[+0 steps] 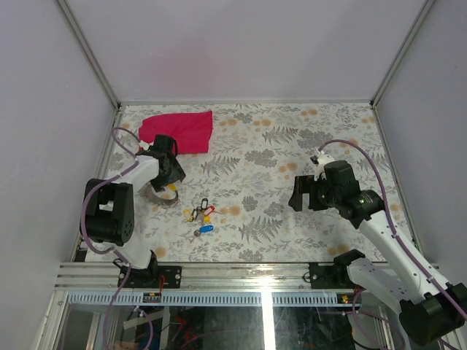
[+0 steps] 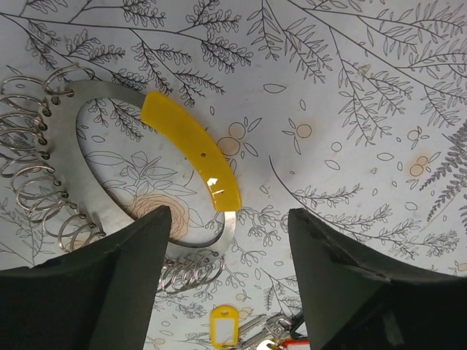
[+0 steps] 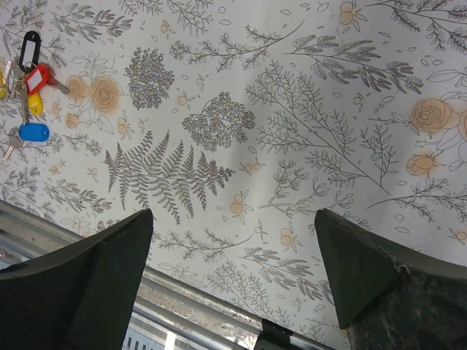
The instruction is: Put the keys on the keyring
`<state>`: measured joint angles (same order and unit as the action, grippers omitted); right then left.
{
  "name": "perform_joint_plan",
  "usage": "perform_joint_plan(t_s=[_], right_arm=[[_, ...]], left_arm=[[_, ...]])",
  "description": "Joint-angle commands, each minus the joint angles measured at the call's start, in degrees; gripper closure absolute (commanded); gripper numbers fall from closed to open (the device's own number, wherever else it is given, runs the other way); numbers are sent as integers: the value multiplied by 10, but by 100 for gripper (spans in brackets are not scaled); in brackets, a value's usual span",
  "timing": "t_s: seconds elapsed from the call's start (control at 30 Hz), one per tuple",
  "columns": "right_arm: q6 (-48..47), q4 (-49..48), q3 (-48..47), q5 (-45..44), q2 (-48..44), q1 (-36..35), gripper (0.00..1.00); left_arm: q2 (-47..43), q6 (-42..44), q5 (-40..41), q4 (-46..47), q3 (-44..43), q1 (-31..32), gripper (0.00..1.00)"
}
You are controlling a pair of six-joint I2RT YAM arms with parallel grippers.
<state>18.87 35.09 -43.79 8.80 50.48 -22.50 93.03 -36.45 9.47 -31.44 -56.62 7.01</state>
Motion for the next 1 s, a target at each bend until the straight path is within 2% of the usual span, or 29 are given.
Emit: perform_joint_plan(t_s=[0.0, 0.07, 0.23, 0.4, 0.6, 0.8, 0.97], right_arm=[[-9, -25, 0, 19, -12, 3, 1], [-9, -23, 0, 19, -12, 3, 1], [-9, -22, -1, 17, -18, 3, 0], [-10, -22, -2, 19, -19, 3, 0], [-11, -22, -3, 24, -19, 3, 0], [-14, -21, -6, 28, -15, 3, 0], [-13, -19, -7, 29, -19, 3, 0]], left_arm=[[24, -6, 9, 34, -1, -7, 37], [34, -6, 6, 35, -4, -7, 42], [42, -9, 10, 39, 1, -7, 43], [45, -13, 11, 47, 15, -8, 50], [44, -20, 6, 64, 43, -8, 60], [62, -8, -8, 74, 46, -6, 75], [74, 4, 1, 74, 32, 24, 81]])
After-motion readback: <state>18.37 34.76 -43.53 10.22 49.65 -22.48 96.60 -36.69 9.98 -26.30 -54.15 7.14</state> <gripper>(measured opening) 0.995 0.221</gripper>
